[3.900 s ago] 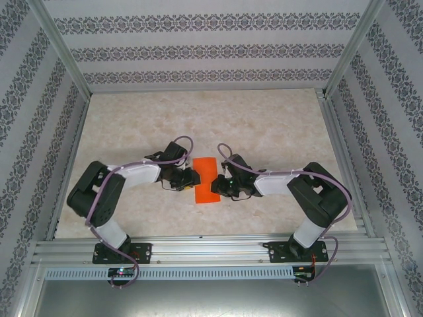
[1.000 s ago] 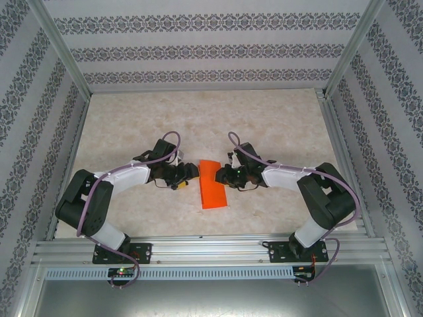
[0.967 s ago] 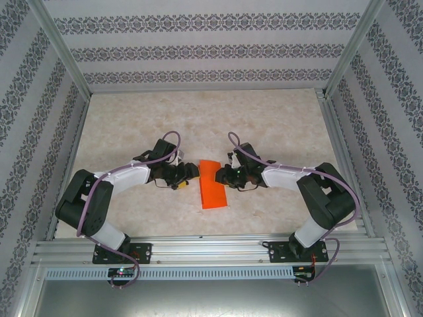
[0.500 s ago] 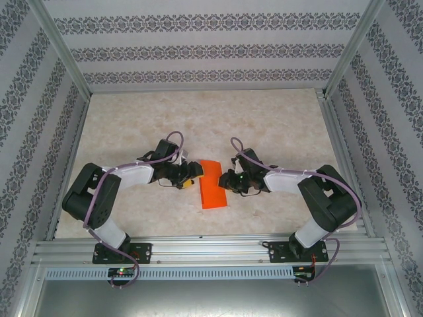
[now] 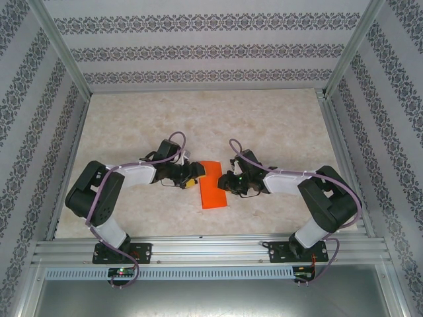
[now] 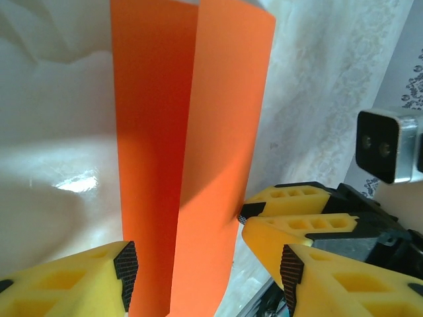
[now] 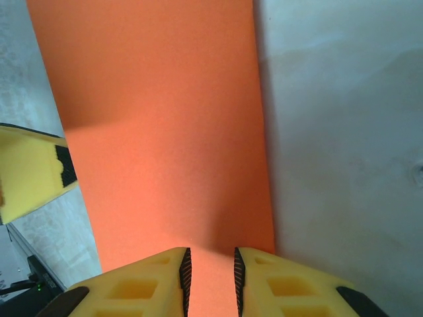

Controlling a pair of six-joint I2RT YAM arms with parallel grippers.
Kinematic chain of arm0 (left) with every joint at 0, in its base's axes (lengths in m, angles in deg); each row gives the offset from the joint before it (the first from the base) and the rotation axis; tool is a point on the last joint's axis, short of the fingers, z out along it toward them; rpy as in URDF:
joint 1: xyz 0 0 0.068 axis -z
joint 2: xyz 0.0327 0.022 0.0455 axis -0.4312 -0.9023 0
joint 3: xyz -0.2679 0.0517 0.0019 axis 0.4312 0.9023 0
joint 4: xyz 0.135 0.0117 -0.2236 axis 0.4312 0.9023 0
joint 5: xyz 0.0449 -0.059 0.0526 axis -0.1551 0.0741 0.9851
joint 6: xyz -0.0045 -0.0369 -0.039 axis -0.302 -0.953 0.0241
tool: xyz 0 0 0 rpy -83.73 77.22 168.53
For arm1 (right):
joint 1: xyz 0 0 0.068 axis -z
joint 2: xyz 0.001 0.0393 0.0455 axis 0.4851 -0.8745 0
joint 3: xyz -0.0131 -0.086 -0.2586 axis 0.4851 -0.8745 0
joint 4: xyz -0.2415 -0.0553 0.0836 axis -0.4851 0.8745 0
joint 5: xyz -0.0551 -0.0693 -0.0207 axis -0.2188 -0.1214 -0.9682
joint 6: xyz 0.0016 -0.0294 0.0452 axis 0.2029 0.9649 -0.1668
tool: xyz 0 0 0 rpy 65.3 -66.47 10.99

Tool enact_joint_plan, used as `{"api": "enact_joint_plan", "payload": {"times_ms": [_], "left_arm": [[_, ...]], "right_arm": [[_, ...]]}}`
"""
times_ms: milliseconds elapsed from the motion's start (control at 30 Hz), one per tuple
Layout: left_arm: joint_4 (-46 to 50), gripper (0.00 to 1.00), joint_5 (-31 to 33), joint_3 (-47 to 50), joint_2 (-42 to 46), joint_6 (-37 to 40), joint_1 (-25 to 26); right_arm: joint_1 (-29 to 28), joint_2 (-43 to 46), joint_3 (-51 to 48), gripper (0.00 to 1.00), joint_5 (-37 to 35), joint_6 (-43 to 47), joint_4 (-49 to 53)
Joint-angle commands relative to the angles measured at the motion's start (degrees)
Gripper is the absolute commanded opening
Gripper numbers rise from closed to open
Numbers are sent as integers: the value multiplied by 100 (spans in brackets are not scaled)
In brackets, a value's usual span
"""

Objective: Fold a paper plane with a square sheet of paper (pick it up from the middle)
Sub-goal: Fold the triangle a second time at the center of the table.

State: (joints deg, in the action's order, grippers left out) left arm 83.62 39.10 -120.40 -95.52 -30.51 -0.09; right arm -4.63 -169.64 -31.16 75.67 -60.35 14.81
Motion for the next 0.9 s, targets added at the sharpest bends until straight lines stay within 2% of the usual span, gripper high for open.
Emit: {"api": "enact_joint_plan", "payload": {"times_ms": [0, 133, 367, 500, 567, 733, 867], "left_arm": [[-146, 62, 60, -25, -39, -82, 74], [-215, 61, -25, -17, -65, -113, 89], [-384, 50, -161, -79, -216, -175, 218], [-414, 38, -187, -142, -300, -165, 303], [-356, 28, -162, -162, -322, -143, 311], [470, 11, -15, -422, -322, 433, 311], [1292, 6, 90, -735, -382, 868, 311]], "right_arm": [[-72, 234, -68, 26, -68, -41, -76], [-67, 324, -121, 26, -115, -50, -70], [-72, 419, -182, 27, -102, -73, -103], [-69, 511, -199, 27, -140, -48, 16], [-72, 632, -217, 27, -277, 13, 184], [-72, 932, -366, 28, -490, 33, 433], [-203, 1456, -458, 29, -722, 90, 605]]}}
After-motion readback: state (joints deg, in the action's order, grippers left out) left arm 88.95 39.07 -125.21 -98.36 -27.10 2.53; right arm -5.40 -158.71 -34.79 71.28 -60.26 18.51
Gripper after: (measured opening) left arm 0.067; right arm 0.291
